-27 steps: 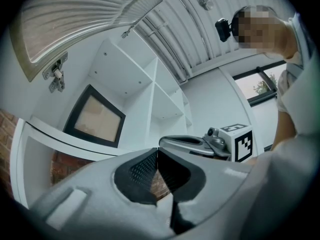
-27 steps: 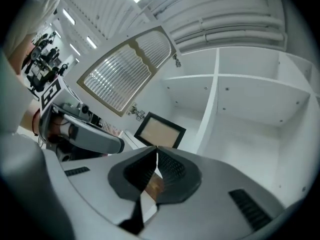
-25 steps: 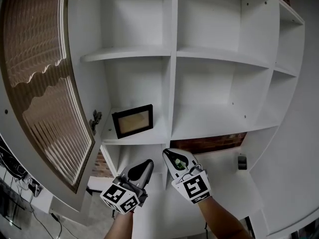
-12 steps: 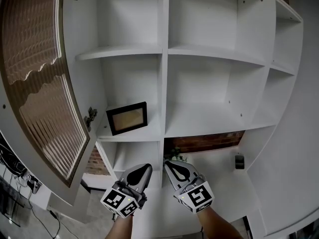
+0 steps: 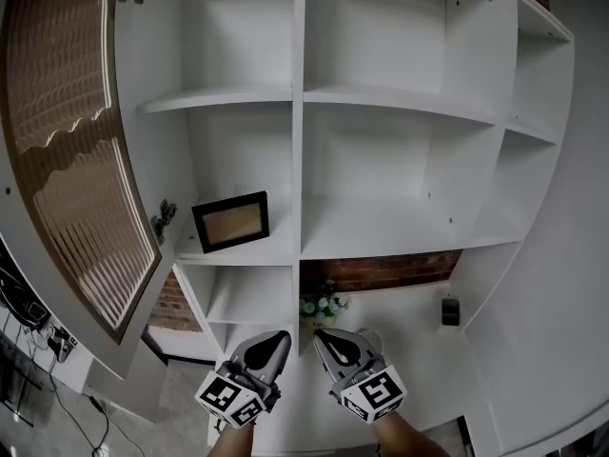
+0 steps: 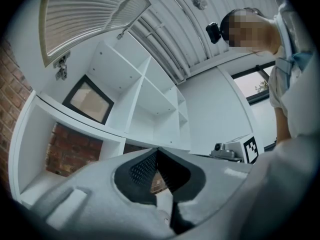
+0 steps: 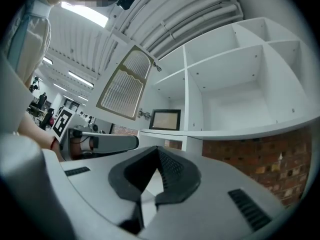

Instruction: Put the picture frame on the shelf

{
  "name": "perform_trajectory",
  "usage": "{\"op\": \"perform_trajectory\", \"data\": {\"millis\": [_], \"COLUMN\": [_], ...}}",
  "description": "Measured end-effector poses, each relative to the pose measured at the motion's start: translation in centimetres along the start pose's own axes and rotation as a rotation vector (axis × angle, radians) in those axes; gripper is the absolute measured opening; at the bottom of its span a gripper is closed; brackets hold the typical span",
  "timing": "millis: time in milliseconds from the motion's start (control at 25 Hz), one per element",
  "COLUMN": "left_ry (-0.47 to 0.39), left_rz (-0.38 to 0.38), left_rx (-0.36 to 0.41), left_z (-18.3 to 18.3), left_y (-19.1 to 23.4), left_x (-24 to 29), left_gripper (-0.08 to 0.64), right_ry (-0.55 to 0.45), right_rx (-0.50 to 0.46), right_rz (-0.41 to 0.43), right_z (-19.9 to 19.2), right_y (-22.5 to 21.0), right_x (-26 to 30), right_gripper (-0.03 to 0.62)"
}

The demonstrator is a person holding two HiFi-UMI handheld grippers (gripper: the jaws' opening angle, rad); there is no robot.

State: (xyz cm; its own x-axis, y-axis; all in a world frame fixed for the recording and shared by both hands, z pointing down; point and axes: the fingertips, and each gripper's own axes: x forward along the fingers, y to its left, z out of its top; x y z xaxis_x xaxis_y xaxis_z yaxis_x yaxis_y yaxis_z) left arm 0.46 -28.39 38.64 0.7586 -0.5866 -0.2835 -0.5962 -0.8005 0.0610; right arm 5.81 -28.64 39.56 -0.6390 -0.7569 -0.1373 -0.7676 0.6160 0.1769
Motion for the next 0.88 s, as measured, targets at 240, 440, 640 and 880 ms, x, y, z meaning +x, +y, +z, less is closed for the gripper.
{"op": "perform_trajectory", "data": {"millis": [240, 440, 640, 880], "left_ry": [0.01, 0.017, 0.033, 0.062], "left_rz": [0.012, 0.03, 0.021, 0.005], "left_rx": [-0.02, -0.03, -0.043, -0.067], "left_z": [-1.4, -2.5, -4.0, -5.9], "left_y": [-1.8, -2.9, -4.7, -6.8], "left_x": [-0.3, -0.5, -0.4, -0.6], "left_gripper": [0.009, 0.009, 0.009, 0.009], "right_ry": [0.015, 0.022, 0.029, 0.035], "right_rx": [0.037, 0.049, 0.056, 0.074], "right_rz": [0.0, 0.022, 0.037, 0.031], "right_z": [-1.2, -2.1, -2.9, -3.6], "right_y": [-0.1, 0.3, 0.6, 0.4], "right_x": [-2.0, -3.3, -4.8, -6.6], "right_gripper": [0.016, 0.015, 0.016, 0.015]}}
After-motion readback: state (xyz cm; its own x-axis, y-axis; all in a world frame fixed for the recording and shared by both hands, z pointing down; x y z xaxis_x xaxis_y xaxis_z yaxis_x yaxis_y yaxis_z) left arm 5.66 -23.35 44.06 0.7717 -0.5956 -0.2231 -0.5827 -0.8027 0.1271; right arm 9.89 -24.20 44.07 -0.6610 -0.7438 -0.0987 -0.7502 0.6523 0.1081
